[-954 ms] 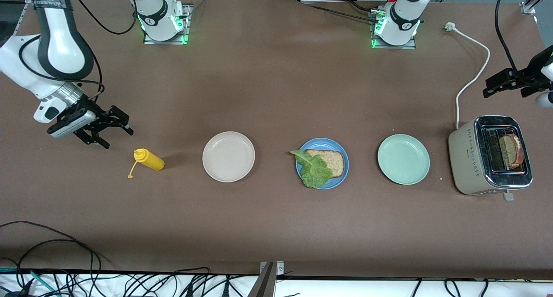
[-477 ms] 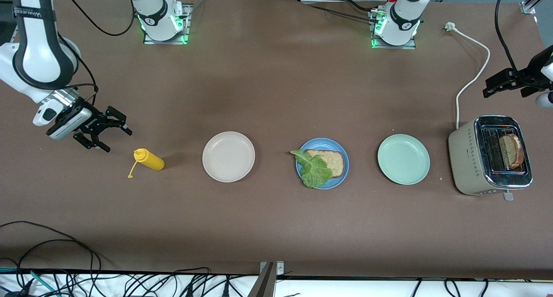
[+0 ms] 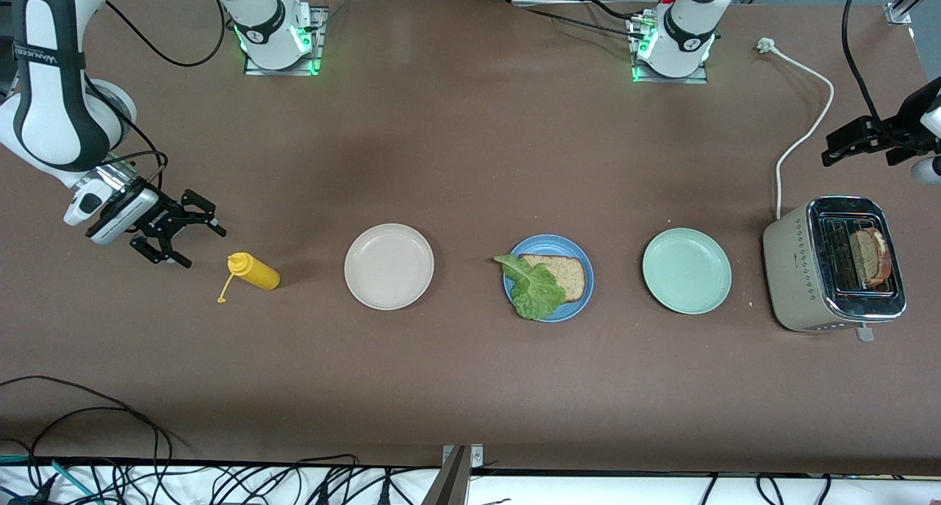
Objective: Make sandwich in blue plate with both arms
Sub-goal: 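Lower the right gripper around the yellow bottle and grasp it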
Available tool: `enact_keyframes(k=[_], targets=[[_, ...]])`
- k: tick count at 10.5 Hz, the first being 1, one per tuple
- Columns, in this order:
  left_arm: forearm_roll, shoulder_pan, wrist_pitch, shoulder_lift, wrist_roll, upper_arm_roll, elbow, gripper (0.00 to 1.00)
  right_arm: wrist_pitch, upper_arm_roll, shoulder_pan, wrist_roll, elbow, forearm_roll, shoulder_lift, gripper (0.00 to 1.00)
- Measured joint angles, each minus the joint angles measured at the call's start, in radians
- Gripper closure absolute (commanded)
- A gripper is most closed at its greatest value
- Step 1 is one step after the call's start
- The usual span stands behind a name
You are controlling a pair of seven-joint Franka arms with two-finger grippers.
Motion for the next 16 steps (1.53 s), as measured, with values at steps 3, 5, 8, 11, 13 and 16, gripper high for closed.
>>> enact_keyframes(k=[3,5,8,11,13,16], targets=[[0.0,0.0,0.0,0.0,0.0,0.0,0.0,0.0,-0.101,0.0,-0.022,-0.09,0.014,0.078,0.04,0.0],[0.0,0.0,0.0,0.0,0.0,0.0,0.0,0.0,-0.176,0.0,-0.052,-0.154,0.038,0.12,0.103,0.0],[0.0,0.0,0.0,0.0,0.0,0.0,0.0,0.0,-0.208,0.001,-0.065,-0.272,0.052,0.189,0.163,0.0],[0.0,0.0,0.0,0.0,0.0,0.0,0.0,0.0,-0.28,0.002,-0.074,-0.344,0.061,0.259,0.219,0.0],[0.0,0.0,0.0,0.0,0.0,0.0,0.0,0.0,-0.378,0.003,-0.101,-0.375,0.097,0.296,0.281,0.0],[0.0,0.0,0.0,0.0,0.0,0.0,0.0,0.0,-0.445,0.006,-0.12,-0.405,0.146,0.352,0.362,0.0]])
